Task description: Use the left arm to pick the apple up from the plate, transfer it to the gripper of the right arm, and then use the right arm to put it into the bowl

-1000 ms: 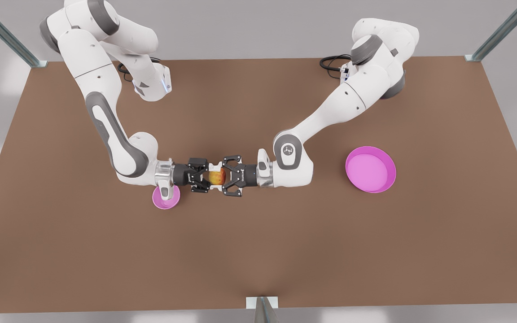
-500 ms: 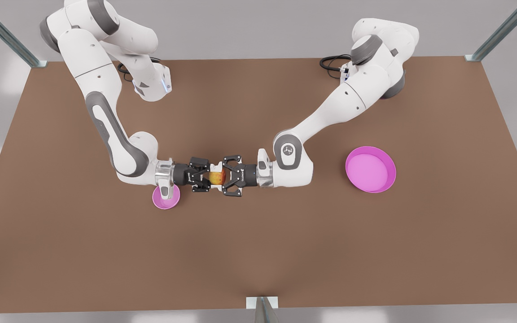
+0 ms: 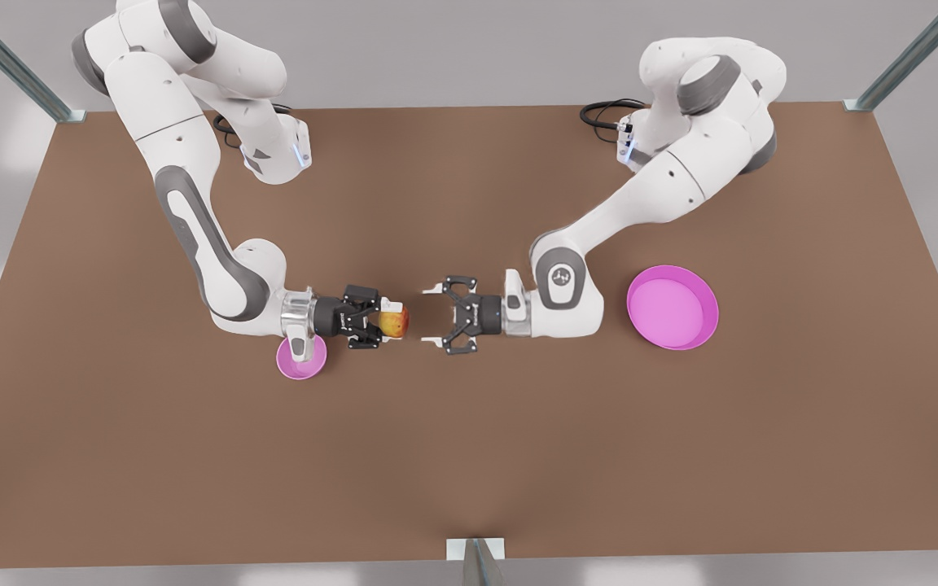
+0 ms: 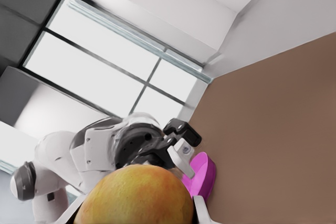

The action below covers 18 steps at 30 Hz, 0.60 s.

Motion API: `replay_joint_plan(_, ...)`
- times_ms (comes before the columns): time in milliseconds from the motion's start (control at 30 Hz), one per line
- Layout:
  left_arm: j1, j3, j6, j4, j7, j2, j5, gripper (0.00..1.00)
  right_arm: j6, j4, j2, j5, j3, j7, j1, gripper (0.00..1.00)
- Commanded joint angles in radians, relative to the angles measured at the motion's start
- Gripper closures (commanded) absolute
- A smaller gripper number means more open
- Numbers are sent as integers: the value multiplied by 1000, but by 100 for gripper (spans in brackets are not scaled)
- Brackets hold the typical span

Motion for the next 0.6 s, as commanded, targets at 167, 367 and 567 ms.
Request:
replay_joint_plan(167,533,-29,-739,104,-885,-158,1107,0,-5,11,28,-11,-16,-15,-32,26)
replay_joint_plan(367,583,-26,-1291,391,-1470,-351,1715,0,-158,72,82,-252,-17,41,-259,27)
replay_joint_plan(567,223,555,-1299,392,-1878,-664,1475,0,-247,86,142,-479,-19,22,-411,26)
